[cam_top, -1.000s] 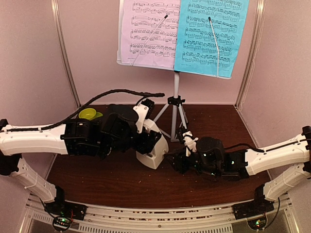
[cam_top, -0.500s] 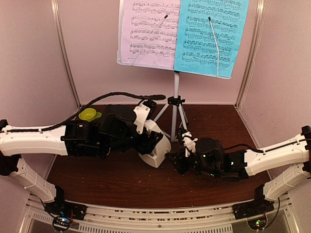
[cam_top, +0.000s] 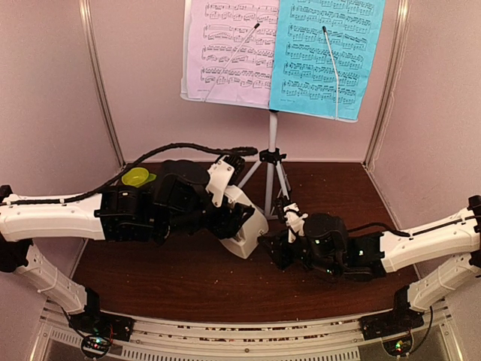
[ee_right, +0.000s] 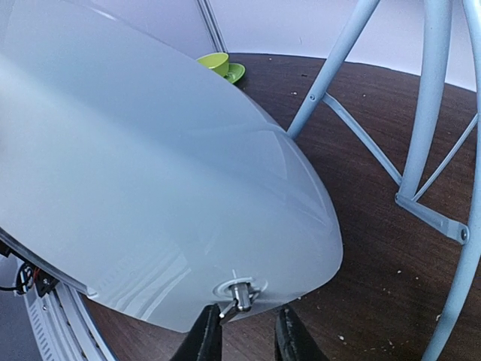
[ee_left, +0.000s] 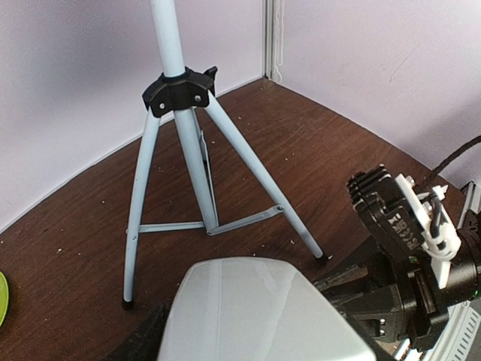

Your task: Set up the instrument practice props

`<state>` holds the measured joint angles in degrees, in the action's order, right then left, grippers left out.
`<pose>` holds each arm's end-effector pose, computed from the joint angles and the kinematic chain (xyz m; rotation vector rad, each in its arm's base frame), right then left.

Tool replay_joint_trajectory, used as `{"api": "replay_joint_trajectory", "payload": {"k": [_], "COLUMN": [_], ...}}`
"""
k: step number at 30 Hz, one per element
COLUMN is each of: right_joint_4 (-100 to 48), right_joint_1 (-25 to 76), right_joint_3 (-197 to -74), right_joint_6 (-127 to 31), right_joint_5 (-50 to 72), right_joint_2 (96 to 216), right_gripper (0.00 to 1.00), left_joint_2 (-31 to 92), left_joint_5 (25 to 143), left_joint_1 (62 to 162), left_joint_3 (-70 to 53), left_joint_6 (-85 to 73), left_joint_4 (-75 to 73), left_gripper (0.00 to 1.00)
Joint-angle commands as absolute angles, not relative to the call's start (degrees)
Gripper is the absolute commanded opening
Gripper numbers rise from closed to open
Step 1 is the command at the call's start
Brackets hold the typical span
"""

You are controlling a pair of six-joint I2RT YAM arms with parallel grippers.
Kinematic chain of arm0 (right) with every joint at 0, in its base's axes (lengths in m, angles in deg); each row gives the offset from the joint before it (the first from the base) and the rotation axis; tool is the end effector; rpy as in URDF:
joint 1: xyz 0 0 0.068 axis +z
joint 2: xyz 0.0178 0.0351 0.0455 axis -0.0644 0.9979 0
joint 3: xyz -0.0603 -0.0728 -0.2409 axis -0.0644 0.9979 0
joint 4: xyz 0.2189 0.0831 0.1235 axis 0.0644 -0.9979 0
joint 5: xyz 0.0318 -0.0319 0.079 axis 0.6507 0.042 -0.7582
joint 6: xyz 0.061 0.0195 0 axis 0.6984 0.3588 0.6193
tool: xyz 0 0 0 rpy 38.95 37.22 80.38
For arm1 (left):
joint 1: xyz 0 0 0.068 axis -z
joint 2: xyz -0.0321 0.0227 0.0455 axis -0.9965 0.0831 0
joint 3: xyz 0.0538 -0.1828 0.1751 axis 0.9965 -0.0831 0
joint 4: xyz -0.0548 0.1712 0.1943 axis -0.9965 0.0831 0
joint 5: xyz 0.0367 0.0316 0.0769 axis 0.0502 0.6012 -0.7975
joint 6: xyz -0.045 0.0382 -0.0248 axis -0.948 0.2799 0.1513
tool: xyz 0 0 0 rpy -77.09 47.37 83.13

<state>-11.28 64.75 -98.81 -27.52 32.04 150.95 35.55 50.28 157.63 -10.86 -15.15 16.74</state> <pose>0.1239 0.2815 0.2075 -0.5681 1.9762 0.8437 0.1227 -0.3169 0.3208 0.6220 1.9331 -0.6039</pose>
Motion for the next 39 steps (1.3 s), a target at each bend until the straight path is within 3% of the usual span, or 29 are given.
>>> {"api": "replay_joint_trajectory", "payload": {"k": [1, 8, 15, 30, 39], "right_joint_4": [-14.3, -14.2, -14.2, -14.1, -7.4], "right_joint_1": [64.3, 64.3, 64.4, 64.3, 60.9], "right_joint_3": [-99.1, -99.2, -99.3, -99.3, -97.9], "right_joint_6": [-27.6, -29.0, -30.1, -30.9, -24.0], "right_joint_5": [39.1, 39.5, 39.2, 37.3, 28.0], "right_joint_2": [149.4, 149.1, 148.9, 149.5, 149.0], "right_gripper": [0.28, 0.29, 0.16, 0.0, 0.0], "left_joint_2": [32.4, 32.7, 34.2, 35.1, 33.0], "left_joint_5": [53.8, 54.1, 54.4, 55.0, 53.9], "left_joint_1": [158.4, 158.4, 158.4, 158.3, 158.4], "left_joint_3": [-10.1, -10.0, -8.8, -7.7, -10.7], "left_joint_6": [-14.8, -14.7, -14.8, -13.4, -12.5], "left_joint_4": [9.2, 9.8, 12.7, 12.8, 9.2], "left_gripper": [0.03, 0.03, 0.03, 0.02, 0.02]}}
